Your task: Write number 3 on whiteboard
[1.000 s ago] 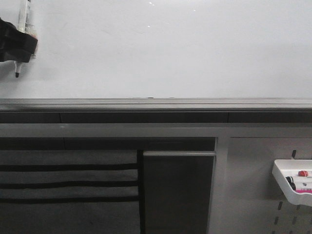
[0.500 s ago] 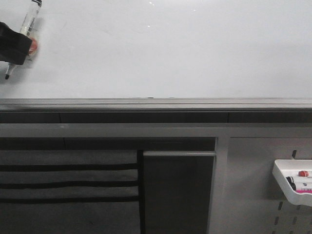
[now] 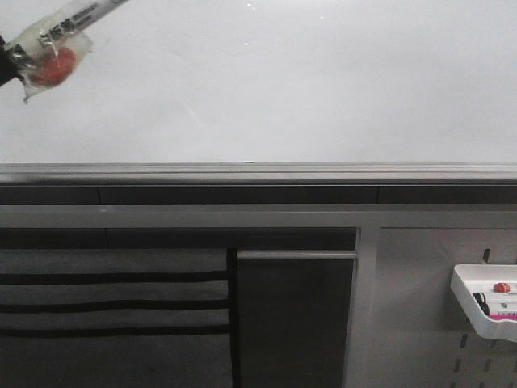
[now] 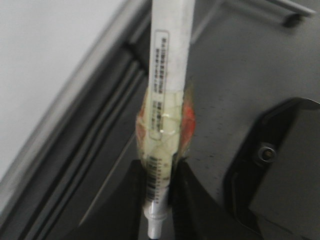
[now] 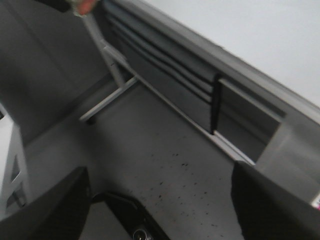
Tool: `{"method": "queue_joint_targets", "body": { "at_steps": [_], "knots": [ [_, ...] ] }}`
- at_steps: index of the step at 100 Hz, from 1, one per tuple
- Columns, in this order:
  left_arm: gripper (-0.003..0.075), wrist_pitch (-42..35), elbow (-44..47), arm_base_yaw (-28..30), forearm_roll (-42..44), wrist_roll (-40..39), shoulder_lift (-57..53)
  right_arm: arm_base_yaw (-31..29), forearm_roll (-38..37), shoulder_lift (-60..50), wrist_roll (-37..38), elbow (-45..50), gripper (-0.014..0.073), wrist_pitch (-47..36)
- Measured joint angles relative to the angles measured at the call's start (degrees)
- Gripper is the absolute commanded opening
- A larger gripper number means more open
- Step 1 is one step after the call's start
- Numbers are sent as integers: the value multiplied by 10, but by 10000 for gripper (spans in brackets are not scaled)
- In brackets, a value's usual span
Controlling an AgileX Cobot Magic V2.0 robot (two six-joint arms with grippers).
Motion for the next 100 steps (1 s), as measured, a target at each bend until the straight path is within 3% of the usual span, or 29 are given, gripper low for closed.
{"method": "queue_joint_targets", "body": {
  "at_steps": [17,38,49,67,100],
  "knots": [
    [-18,40,-16,-59,-42,40,0,3,49,100,-124,-43,517,44],
    [-18,20,-27,-109,-44,46,8,62,89,177,-202,-78,517,32],
    [-18,15,-46,-127,-44,46,30,114,90,203,-220,-95,507,13],
    [-18,28,-70,-142,-44,46,65,185,81,242,-226,-121,406,-20],
    [-18,41,-74,-143,-44,46,74,205,77,292,-226,-129,371,-40]
  ]
}}
